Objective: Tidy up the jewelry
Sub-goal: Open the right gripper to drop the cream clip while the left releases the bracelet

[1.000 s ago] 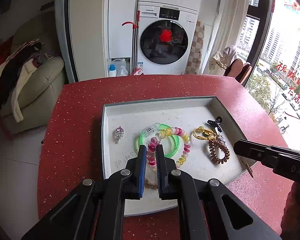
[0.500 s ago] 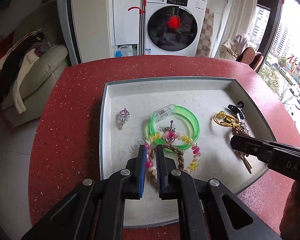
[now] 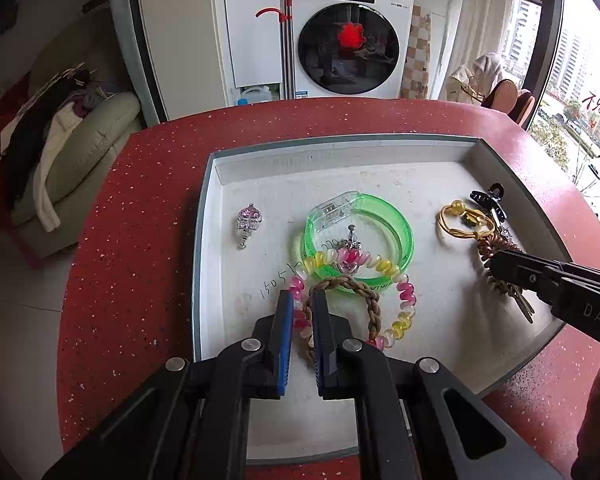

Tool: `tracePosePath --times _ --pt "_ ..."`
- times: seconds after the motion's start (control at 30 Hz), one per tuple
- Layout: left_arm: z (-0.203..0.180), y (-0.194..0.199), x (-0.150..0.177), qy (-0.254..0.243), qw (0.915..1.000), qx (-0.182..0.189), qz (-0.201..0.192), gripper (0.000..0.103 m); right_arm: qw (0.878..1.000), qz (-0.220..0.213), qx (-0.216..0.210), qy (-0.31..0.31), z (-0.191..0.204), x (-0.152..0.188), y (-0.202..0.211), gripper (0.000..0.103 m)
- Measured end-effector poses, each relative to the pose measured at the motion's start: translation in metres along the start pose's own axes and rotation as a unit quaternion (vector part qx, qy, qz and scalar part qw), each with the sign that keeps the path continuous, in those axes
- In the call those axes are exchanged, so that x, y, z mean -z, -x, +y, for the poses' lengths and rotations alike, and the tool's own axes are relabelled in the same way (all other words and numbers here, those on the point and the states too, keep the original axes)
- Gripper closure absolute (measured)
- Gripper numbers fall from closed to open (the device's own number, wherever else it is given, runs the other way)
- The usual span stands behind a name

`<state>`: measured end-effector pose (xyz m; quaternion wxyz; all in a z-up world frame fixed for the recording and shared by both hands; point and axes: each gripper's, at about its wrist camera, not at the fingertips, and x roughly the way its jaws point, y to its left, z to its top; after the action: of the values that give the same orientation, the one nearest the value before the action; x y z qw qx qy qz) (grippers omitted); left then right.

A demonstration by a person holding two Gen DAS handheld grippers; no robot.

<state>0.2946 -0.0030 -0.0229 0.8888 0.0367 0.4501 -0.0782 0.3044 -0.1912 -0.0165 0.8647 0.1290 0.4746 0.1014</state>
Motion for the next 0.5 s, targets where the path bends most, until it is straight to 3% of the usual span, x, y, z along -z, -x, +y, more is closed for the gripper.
tracePosePath --times 0.2,0.3,0.43,0.5 --pt "-0.002 0.001 0.0 0.0 1.0 0.001 -0.003 0.074 1.0 0.004 -0.004 -0.002 0.0 0.0 0.002 0.093" --pt "-0.003 0.003 0.001 0.0 1.0 0.004 -0.005 0.074 1.0 0.008 -0.016 -0.01 -0.001 0.001 0.003 0.088" --pt "-0.001 0.007 0.001 0.004 0.9999 0.006 -0.011 0.074 1.0 -0.002 -0.027 -0.014 0.0 0.003 0.01 0.059" --pt "0.0 0.01 0.001 0.008 0.9998 0.007 -0.015 0.074 0.999 -0.008 -0.031 -0.012 0.002 0.004 0.015 0.056"
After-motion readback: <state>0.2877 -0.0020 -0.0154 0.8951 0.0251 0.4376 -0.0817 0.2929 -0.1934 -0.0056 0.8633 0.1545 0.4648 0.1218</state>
